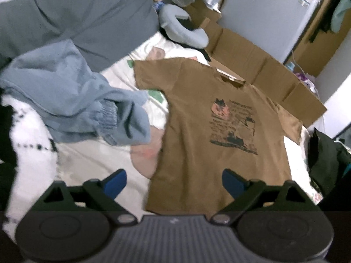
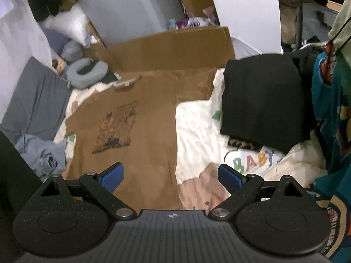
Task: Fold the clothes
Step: 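Lift both open grippers away from the folded T-shirt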
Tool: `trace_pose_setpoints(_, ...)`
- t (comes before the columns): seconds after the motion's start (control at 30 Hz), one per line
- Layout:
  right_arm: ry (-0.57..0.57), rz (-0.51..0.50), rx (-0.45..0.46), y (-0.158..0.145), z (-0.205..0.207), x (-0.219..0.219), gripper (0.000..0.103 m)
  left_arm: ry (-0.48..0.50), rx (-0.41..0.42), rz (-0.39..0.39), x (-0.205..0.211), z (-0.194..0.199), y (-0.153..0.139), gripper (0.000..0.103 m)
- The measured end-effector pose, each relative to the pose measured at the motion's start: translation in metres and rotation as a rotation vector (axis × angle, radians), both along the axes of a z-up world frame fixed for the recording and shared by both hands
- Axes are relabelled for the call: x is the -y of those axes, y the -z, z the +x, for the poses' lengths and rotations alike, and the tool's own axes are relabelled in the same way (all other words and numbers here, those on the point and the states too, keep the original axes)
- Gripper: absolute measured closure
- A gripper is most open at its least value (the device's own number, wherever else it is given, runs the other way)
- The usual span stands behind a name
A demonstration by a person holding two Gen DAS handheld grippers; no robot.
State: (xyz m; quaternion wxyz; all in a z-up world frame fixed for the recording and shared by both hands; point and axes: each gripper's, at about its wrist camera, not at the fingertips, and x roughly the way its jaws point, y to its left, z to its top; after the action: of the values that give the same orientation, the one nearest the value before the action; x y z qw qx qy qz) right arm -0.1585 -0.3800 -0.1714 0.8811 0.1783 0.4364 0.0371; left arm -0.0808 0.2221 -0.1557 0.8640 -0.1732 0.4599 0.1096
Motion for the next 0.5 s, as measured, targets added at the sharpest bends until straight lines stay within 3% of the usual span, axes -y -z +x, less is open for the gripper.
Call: trace_pose_setpoints(0.5, -0.001, 0.018, -0.112, 0.074, 0.014, -0.02, 0.014, 0.049, -0.122, -0.02, 0.007, 0.01, 0.078, 0.012)
